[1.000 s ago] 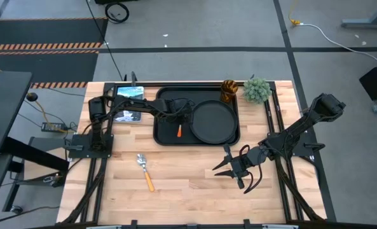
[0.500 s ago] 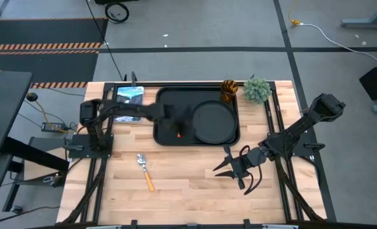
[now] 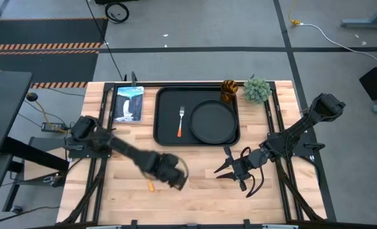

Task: Pick and place plate/cup/fork/spoon on tray
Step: Put the yellow spoon on the black serving tray to the left of the orange fork

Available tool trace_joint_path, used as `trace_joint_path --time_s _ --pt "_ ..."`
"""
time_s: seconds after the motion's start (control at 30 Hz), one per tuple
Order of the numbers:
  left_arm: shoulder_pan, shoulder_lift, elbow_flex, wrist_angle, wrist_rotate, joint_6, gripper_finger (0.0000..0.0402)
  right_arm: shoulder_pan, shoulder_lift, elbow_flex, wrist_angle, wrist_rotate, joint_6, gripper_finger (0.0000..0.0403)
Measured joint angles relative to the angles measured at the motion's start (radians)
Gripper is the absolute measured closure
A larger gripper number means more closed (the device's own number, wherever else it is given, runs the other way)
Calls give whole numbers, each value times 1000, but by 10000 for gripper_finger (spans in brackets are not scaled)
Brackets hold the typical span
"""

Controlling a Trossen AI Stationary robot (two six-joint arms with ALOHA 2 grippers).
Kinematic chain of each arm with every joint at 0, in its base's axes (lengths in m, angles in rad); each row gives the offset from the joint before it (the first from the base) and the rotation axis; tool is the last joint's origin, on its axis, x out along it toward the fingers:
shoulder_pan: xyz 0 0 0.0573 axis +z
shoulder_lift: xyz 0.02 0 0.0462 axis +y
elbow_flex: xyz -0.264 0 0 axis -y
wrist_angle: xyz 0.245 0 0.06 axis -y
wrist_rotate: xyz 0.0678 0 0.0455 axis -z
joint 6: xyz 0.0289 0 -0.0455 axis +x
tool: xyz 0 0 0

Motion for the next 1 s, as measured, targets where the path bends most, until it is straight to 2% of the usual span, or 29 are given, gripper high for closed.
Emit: trace_joint_path --time_s 0.2,0.37,0.43,0.6,0.8,1.0 --pt "-165 0 0 -119 -119 -351 280 0 0 0 -5 3 23 300" --pt "-251 0 0 -368 -145 -677 281 0 0 0 -2 3 8 300" --pt "-270 2 -5 -426 -163 -762 280 0 0 0 0 4 6 300" --pt "-278 4 -52 -415 -184 -804 280 0 0 0 0 4 5 300" --pt "-253 4 -141 -297 -216 -808 280 0 0 0 1 4 5 300" --pt "-236 4 -209 -226 -203 -808 278 0 0 0 1 4 5 300"
